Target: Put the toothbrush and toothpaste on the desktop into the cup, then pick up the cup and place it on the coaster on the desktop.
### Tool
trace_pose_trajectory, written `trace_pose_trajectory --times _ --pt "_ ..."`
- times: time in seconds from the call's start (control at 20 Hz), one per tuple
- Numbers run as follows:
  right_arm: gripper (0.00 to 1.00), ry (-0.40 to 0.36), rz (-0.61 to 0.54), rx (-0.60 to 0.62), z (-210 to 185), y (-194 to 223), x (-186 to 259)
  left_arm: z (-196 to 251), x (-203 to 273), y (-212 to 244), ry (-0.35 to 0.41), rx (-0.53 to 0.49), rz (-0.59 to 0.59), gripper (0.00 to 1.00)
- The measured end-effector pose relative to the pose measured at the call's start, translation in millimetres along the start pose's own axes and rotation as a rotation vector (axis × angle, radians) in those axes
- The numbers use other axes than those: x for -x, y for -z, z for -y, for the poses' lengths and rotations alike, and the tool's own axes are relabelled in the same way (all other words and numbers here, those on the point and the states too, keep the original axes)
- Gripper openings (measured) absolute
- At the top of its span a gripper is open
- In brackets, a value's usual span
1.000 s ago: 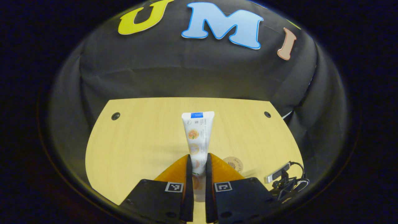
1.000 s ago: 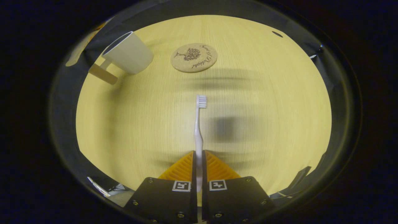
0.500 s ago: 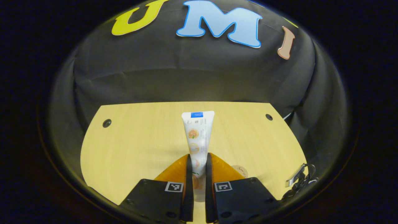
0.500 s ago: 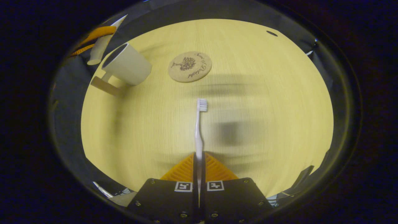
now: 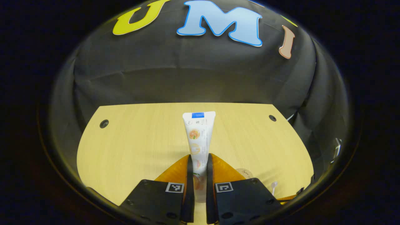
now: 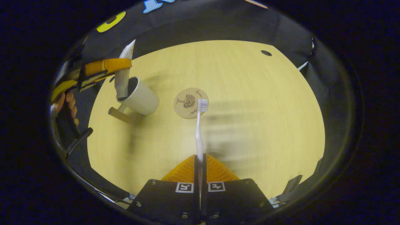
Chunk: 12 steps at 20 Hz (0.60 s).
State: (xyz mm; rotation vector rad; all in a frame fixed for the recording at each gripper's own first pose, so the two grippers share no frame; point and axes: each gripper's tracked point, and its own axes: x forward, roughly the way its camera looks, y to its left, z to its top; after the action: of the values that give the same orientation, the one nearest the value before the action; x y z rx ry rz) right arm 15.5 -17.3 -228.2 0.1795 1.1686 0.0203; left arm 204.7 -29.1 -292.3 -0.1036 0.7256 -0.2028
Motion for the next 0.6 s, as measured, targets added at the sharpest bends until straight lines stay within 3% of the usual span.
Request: trace_pose_trajectory --times 0.25,0.3,0.45,0.6 --pt "0.02 -0.023 0.069 0.005 -9.1 -26.8 18.3 -5.7 -3.0 6.8 -0.005 -0.002 0.010 0.23" --pt "0.02 -0.025 0.080 0.008 -10.0 -31.2 19.7 -6.1 -2.7 8.5 -0.002 0.003 0.011 0.28" --pt "0.02 -0.027 0.102 0.012 -12.2 -36.4 26.7 -7.6 -1.1 20.1 0.005 0.023 -0.014 0.31" --pt "0.02 -0.034 0.113 0.013 -12.5 -43.5 30.1 -8.0 3.6 22.2 0.005 0.023 -0.006 0.56"
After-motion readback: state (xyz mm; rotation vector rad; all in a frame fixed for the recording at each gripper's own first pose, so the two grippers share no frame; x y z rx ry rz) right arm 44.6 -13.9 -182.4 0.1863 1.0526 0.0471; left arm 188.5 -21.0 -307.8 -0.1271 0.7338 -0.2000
